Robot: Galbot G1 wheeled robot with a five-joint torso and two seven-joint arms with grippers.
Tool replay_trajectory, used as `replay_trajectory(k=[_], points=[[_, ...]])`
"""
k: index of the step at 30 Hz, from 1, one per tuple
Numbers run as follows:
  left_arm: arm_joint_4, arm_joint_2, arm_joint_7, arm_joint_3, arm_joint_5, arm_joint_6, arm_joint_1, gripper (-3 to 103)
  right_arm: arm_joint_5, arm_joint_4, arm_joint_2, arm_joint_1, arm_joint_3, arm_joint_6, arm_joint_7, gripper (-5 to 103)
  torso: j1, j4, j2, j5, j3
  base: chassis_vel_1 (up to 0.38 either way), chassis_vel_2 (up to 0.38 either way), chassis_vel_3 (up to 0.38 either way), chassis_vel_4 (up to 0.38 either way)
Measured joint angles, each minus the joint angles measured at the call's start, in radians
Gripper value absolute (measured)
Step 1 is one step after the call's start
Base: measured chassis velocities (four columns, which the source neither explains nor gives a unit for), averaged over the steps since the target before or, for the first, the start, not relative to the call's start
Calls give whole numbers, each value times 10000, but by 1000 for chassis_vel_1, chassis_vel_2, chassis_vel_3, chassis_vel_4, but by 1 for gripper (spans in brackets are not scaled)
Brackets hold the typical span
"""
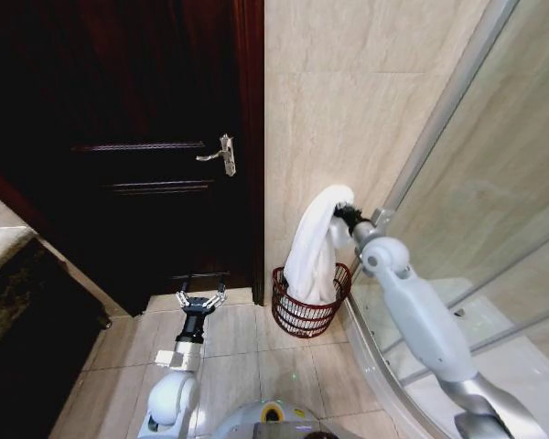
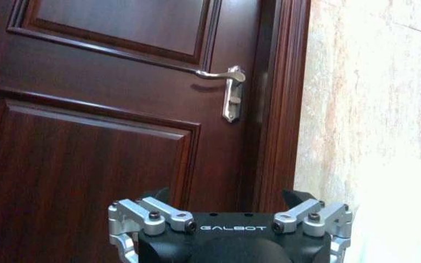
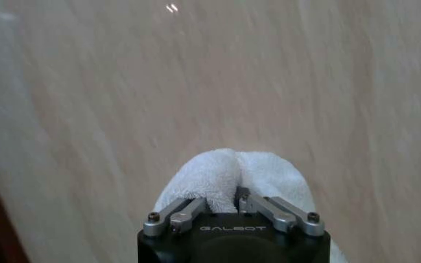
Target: Discard the used towel into the hamper.
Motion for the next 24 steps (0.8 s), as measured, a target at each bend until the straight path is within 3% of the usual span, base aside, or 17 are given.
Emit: replay_trajectory(k=[4, 18, 24], points=[[-9, 52, 3, -10, -22, -8, 18, 100, -375, -633, 327, -456, 108, 36, 10, 11, 0, 0, 0, 1, 0, 0, 0, 0, 0], [154, -148, -12, 37, 2, 30, -5, 100, -223, -817, 912, -1612, 503, -77, -676, 11, -2, 0, -1, 0, -2, 0, 0, 0, 0], [134, -194, -17, 69, 82, 108, 20, 100, -207, -1080, 1153, -1698, 580, -134, -791, 11, -95, 0, -193, 1, -99, 0, 0, 0, 0]])
